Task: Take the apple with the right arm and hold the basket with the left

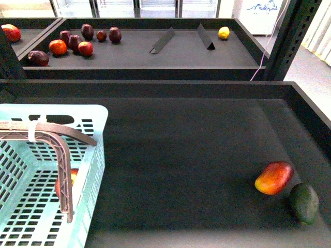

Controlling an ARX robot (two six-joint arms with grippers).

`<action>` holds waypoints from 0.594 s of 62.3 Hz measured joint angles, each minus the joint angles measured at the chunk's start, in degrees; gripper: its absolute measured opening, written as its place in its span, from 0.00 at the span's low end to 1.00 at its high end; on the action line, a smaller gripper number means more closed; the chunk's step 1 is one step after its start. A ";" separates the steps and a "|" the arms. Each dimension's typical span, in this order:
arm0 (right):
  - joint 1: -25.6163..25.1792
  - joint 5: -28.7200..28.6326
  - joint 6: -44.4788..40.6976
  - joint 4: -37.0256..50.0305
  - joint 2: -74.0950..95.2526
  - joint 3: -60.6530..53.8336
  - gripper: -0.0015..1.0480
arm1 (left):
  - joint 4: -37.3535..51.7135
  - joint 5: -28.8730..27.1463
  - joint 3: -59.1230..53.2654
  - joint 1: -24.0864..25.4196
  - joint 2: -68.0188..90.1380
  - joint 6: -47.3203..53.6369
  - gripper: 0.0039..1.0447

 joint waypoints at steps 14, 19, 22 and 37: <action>-0.02 0.00 0.00 0.00 0.00 0.00 0.92 | -5.66 0.00 -4.24 0.00 -9.73 0.42 0.03; -0.02 0.00 0.00 0.00 0.00 0.00 0.92 | -5.90 0.02 -5.77 0.00 -11.85 0.44 0.03; 0.00 0.02 0.00 0.00 0.00 0.00 0.92 | -4.92 0.00 -6.99 0.00 -12.41 0.46 0.03; 0.00 0.02 0.02 0.00 0.00 0.00 0.92 | -13.29 0.00 -8.07 0.00 -21.92 0.59 0.03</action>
